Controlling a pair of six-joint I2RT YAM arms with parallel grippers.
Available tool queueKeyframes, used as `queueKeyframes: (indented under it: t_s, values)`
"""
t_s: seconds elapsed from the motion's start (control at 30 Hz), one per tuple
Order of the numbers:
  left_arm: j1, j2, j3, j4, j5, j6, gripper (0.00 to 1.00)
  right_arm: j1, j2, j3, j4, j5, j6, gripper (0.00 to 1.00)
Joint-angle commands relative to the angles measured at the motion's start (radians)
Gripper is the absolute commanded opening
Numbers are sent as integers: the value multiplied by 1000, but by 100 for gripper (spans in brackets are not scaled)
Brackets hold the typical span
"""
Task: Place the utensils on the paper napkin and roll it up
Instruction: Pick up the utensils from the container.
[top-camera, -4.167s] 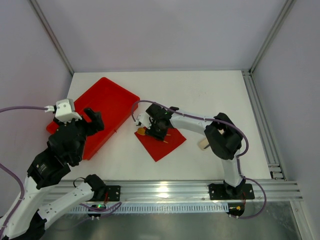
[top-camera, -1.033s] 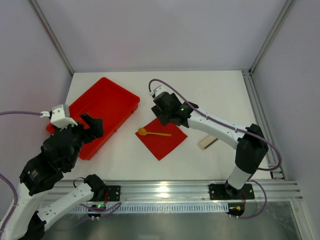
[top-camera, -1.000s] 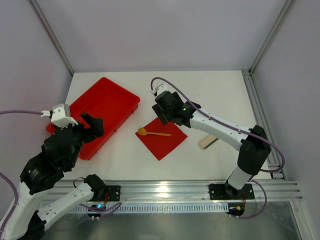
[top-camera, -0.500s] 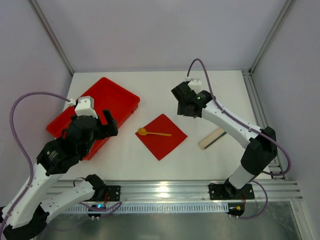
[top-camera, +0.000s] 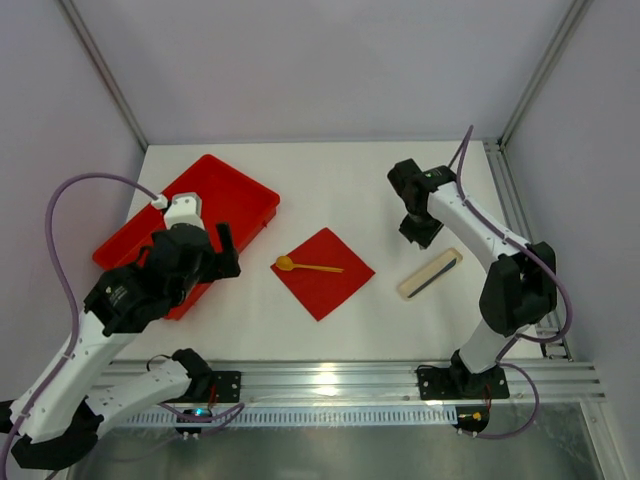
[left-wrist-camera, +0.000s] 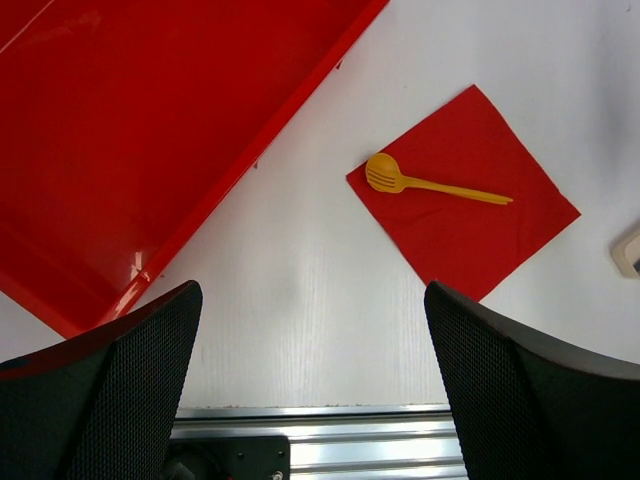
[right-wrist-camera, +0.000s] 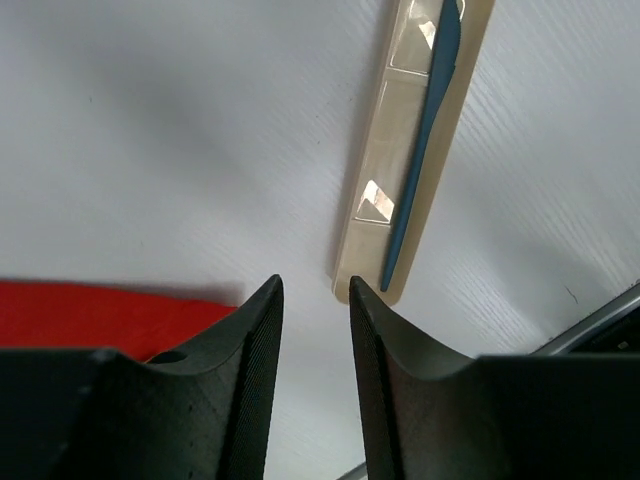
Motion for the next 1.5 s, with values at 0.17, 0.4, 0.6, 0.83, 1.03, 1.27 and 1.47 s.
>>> queueKeyframes:
  t_s: [0.17,0.4,0.6,0.83,1.03,1.27,1.47]
  values:
    - [-1,27,16,-8,-38,41,94,-112,-5,-93,98,-28,23,30]
    - [1,96,10,14,-23,78,94,-187,-4,-221,178,-21,-7,21]
    - [27,122,-13,34,29,104,94,-226,7,-290,281,-42,-55,22]
    - [93,144,-17,44,77,139,94,-247,16,-317,291,-30,-41,22]
    - [131,168,-10,46,115,165,95,-260,32,-323,278,-30,-18,22]
    - [174,179,-6,46,155,184,94,-263,42,-331,269,-30,-6,24]
    - [190,185,-1,40,166,187,95,-264,59,-339,277,-27,-7,26]
